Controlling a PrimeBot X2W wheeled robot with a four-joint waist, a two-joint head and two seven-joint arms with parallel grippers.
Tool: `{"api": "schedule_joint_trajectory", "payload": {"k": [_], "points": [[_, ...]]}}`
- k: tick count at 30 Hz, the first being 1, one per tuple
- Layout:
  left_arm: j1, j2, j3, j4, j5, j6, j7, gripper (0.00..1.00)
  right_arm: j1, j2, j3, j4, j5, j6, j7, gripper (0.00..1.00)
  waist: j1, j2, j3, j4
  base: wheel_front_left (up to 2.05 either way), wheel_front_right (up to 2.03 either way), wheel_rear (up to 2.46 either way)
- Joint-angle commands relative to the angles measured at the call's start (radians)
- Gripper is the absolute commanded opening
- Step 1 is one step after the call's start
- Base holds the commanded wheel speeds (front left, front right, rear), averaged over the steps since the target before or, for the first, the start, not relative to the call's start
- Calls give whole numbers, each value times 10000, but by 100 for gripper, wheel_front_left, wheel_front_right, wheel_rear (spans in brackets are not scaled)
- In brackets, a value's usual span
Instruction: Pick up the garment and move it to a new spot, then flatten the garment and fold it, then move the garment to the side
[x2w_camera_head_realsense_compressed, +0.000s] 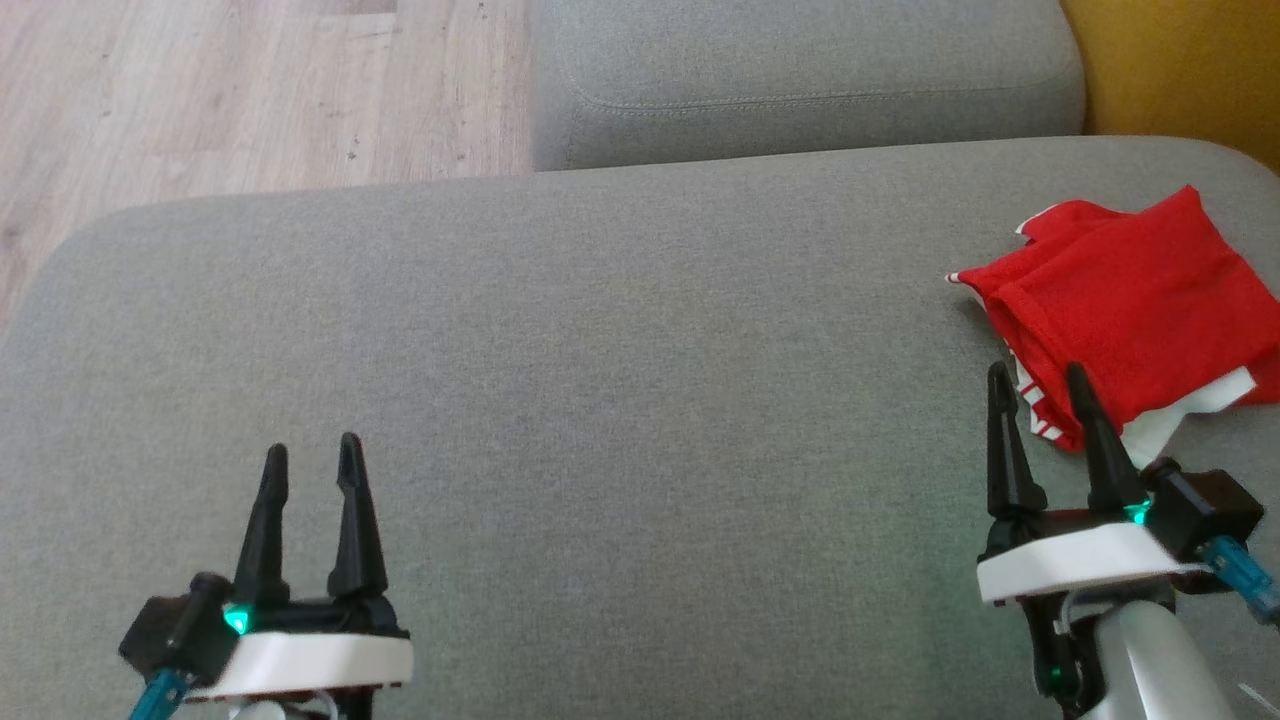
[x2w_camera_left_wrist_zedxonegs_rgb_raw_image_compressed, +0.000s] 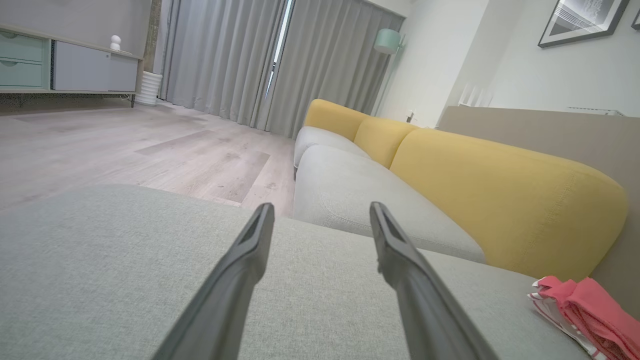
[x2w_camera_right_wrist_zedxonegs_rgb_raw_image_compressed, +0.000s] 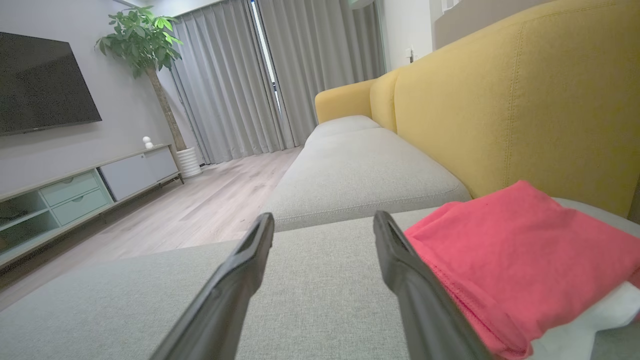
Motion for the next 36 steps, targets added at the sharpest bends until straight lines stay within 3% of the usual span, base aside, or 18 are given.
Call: {"api": "schedule_joint_trajectory", "payload": {"k": [1,2,6,36], "points": [[-302,22,444,-224,-113,53,-51,100,-384,-22,267,-316,31,-9,-110,100,0,0,6,-13,0,0,0],[2,-2,54,81,-123,31,0,0,-1,2,25,17,29,0,0,0,0,0,8,-15,0,0,0],[163,-13,-3,628,-189,2,23,0,231,27,43,502,103,0,36,0,0,0,8,-17,0,0,0],[-148,0,406,678,-3016,5,878,0,124,-25,-225,339,3330,-2,836,0,0,0,4,-62,0,0,0]]}}
